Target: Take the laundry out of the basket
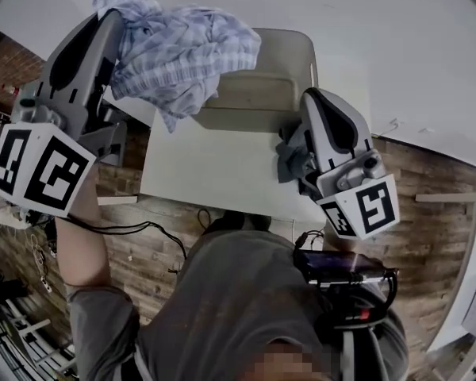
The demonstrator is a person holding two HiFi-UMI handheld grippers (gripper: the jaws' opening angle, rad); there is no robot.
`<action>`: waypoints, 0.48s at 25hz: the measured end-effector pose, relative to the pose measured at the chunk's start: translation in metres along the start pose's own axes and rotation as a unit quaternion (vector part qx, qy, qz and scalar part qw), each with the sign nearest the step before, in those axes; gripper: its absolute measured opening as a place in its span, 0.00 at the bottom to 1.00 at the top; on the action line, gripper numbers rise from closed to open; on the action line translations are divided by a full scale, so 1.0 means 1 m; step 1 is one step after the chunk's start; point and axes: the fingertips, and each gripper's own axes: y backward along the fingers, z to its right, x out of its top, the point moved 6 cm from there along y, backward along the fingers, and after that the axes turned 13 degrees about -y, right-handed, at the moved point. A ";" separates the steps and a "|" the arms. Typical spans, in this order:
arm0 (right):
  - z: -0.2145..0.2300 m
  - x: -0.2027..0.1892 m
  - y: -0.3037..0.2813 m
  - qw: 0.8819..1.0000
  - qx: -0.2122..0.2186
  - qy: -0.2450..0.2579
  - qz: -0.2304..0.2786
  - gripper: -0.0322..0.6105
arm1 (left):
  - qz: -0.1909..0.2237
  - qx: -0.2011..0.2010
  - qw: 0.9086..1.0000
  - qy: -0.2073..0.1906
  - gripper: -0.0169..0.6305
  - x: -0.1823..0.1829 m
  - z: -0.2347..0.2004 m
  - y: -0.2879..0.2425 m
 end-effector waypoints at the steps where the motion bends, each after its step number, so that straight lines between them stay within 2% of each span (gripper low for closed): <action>1: 0.006 -0.002 -0.005 1.000 0.003 -0.003 -0.003 0.07 | 0.000 0.003 1.000 0.001 0.08 0.000 0.000 -0.001; 5: 0.010 -0.010 -0.021 1.000 0.024 -0.011 -0.012 0.07 | 0.003 0.018 1.000 0.006 0.08 0.002 0.002 0.012; 12: -0.063 -0.006 -0.019 0.997 0.074 0.006 -0.014 0.07 | 0.014 0.049 0.998 0.030 0.08 -0.002 0.019 0.117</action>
